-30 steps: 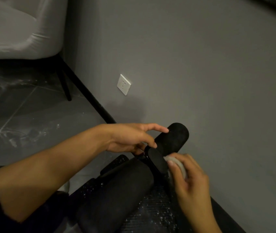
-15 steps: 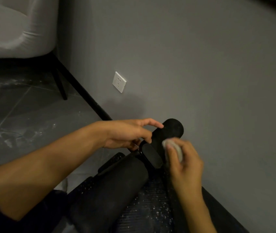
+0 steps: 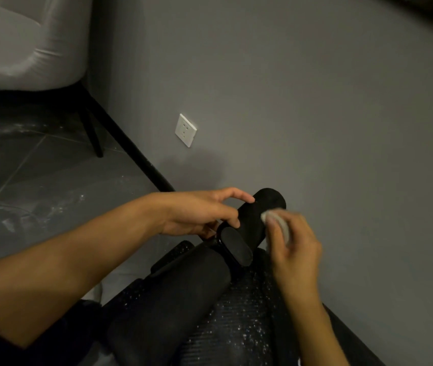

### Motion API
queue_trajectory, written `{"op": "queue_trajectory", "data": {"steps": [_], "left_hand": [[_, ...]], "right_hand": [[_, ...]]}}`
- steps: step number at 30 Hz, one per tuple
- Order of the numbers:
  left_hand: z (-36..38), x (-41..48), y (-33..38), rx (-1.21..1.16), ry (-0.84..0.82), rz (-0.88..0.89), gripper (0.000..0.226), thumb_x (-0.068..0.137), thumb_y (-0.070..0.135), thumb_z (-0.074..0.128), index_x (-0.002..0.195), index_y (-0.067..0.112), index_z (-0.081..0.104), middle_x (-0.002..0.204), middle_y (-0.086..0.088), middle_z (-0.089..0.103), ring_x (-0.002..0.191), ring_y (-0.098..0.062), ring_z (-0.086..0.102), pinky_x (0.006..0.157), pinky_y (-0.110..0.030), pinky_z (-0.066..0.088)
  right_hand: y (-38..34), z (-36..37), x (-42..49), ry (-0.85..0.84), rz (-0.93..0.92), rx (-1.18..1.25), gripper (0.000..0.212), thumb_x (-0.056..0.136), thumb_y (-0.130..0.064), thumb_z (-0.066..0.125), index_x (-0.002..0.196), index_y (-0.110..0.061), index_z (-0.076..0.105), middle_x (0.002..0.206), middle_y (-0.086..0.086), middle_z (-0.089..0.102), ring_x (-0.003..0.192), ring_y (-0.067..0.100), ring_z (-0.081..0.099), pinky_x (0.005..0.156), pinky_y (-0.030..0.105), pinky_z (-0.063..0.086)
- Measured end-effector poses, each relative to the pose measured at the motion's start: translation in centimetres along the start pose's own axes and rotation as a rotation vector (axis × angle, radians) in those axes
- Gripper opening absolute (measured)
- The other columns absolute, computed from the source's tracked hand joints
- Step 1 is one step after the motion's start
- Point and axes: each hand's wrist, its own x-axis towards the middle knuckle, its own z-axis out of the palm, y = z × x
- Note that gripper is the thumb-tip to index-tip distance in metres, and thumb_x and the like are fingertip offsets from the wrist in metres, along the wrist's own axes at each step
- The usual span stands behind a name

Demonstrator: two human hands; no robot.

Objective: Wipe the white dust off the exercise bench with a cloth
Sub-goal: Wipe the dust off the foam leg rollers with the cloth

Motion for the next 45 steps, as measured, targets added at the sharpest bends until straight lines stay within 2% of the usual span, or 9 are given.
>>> {"op": "queue_trajectory", "data": {"steps": [5, 11, 17, 23, 27, 33, 36, 39, 45], "left_hand": [[0.4, 0.1, 0.1, -0.042, 0.022, -0.041, 0.063, 0.097, 0.007, 0.059, 0.147, 0.042, 0.043, 0.124, -0.011, 0.065, 0.106, -0.026, 0.058, 0.105, -0.044, 0.048], [-0.2, 0.6, -1.0, -0.126, 0.026, -0.030, 0.068, 0.091, 0.002, 0.070, 0.145, 0.037, 0.048, 0.116, -0.013, 0.073, 0.096, -0.024, 0.069, 0.089, -0.036, 0.056], [0.5, 0.9, -0.6, -0.046, 0.105, 0.002, 0.071, 0.078, 0.002, 0.083, 0.131, 0.043, 0.058, 0.126, -0.018, 0.064, 0.115, -0.041, 0.068, 0.105, -0.059, 0.050], [-0.4, 0.8, 0.7, -0.033, -0.004, -0.027, 0.050, 0.095, 0.016, 0.065, 0.137, 0.040, 0.052, 0.123, -0.014, 0.065, 0.102, -0.026, 0.067, 0.091, -0.040, 0.055], [-1.4, 1.4, -0.1, -0.142, -0.115, -0.064, 0.058, 0.098, 0.006, 0.057, 0.144, 0.039, 0.046, 0.123, -0.016, 0.062, 0.111, -0.030, 0.061, 0.096, -0.042, 0.053], [-0.9, 1.9, -0.8, -0.175, -0.075, -0.044, 0.067, 0.091, -0.001, 0.069, 0.139, 0.044, 0.051, 0.135, -0.019, 0.060, 0.115, -0.036, 0.061, 0.111, -0.052, 0.045], [-0.4, 1.8, -0.5, -0.130, -0.035, -0.030, 0.069, 0.088, 0.000, 0.073, 0.137, 0.044, 0.053, 0.131, -0.015, 0.060, 0.120, -0.041, 0.065, 0.099, -0.047, 0.054], [0.0, 1.5, -0.1, -0.021, 0.006, 0.001, 0.069, 0.084, 0.005, 0.081, 0.134, 0.043, 0.052, 0.119, -0.016, 0.064, 0.091, -0.029, 0.073, 0.071, -0.034, 0.060], [0.4, 1.3, 0.2, 0.073, 0.073, 0.009, 0.074, 0.078, 0.014, 0.088, 0.135, 0.043, 0.050, 0.112, -0.010, 0.064, 0.090, -0.026, 0.072, 0.078, -0.042, 0.063]], "right_hand": [[2.0, 0.0, 6.5, 0.063, 0.109, -0.109, 0.006, 0.098, -0.020, 0.062, 0.098, -0.020, 0.068, 0.090, 0.000, 0.069, 0.084, 0.021, 0.067, 0.077, 0.031, 0.054], [-1.9, -0.6, 1.6, -0.115, -0.027, -0.052, 0.011, 0.098, -0.020, 0.062, 0.101, -0.028, 0.069, 0.095, -0.013, 0.068, 0.086, 0.006, 0.064, 0.072, 0.017, 0.051], [0.2, -1.4, 6.3, -0.145, -0.004, -0.221, 0.010, 0.096, -0.019, 0.066, 0.094, -0.029, 0.067, 0.093, -0.006, 0.067, 0.084, 0.009, 0.062, 0.072, 0.003, 0.041], [-1.1, -0.6, 5.4, -0.159, 0.009, -0.194, 0.008, 0.098, -0.020, 0.062, 0.096, -0.022, 0.070, 0.092, -0.006, 0.069, 0.085, 0.008, 0.064, 0.072, 0.004, 0.041], [-2.8, -1.3, 2.1, -0.277, -0.009, -0.059, 0.008, 0.094, -0.024, 0.066, 0.097, -0.029, 0.072, 0.089, -0.014, 0.071, 0.082, 0.007, 0.067, 0.067, 0.013, 0.049], [-0.2, -0.7, 7.3, -0.168, 0.020, -0.263, 0.008, 0.095, -0.017, 0.067, 0.093, -0.024, 0.071, 0.089, -0.004, 0.069, 0.081, 0.009, 0.064, 0.070, 0.000, 0.039], [-0.1, -0.3, 7.5, -0.136, 0.074, -0.279, 0.007, 0.097, -0.017, 0.064, 0.096, -0.017, 0.071, 0.090, 0.002, 0.070, 0.082, 0.017, 0.063, 0.068, 0.002, 0.038], [-1.6, -1.1, 3.9, -0.164, 0.086, -0.133, 0.010, 0.097, -0.023, 0.061, 0.097, -0.023, 0.071, 0.084, -0.009, 0.070, 0.075, 0.008, 0.066, 0.066, 0.017, 0.047], [-1.4, -1.1, 2.8, -0.153, 0.033, -0.084, 0.005, 0.092, -0.029, 0.066, 0.093, -0.030, 0.071, 0.089, -0.013, 0.071, 0.080, 0.009, 0.068, 0.070, 0.024, 0.053]]}}
